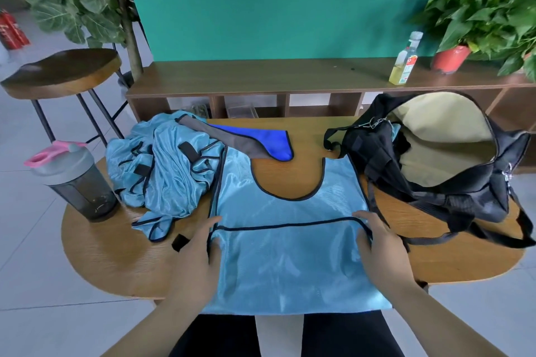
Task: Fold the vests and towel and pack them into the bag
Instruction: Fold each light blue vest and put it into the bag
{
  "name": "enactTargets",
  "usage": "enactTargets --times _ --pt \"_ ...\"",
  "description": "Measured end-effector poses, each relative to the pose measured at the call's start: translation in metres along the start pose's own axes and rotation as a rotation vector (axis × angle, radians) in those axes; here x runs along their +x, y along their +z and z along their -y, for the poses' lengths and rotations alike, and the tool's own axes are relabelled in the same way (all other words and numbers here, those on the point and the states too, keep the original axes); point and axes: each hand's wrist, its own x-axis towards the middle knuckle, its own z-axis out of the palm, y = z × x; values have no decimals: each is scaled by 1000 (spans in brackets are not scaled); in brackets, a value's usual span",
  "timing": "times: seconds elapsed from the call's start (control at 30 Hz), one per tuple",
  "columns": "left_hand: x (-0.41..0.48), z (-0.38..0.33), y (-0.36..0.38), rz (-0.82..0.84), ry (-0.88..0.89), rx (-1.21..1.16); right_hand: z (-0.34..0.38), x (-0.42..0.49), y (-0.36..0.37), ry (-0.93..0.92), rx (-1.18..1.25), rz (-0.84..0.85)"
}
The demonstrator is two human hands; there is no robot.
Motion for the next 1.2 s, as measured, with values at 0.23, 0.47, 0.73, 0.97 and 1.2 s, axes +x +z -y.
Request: enactTargets --times 0.23,0.47,0.73,0.97,1.2 --pt "41 -25 -48 -7 19 -174 38 29 -48 -12 181 -67" --pt "155 -48 -40 -47 -40 -215 35 138 -37 105 63 -45" --pt "120 -2 35 -40 128 113 -1 112 28 98 -277 65" --pt "89 17 40 -107 263 226 -24 83 39 -45 -316 -53" --pt "49 14 19 -79 174 52 -25 52 25 -194 -193 -123"
